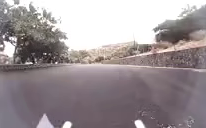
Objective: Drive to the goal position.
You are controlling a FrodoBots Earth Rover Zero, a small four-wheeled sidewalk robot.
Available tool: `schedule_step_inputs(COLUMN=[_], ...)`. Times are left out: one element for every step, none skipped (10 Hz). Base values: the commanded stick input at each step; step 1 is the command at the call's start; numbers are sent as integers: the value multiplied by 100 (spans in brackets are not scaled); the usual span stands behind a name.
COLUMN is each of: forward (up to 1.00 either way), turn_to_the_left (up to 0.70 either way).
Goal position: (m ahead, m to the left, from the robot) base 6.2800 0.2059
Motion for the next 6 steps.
schedule_step_inputs(forward=[70,70,70,70,70,70], turn_to_the_left=[0,0,0,0,0,0])
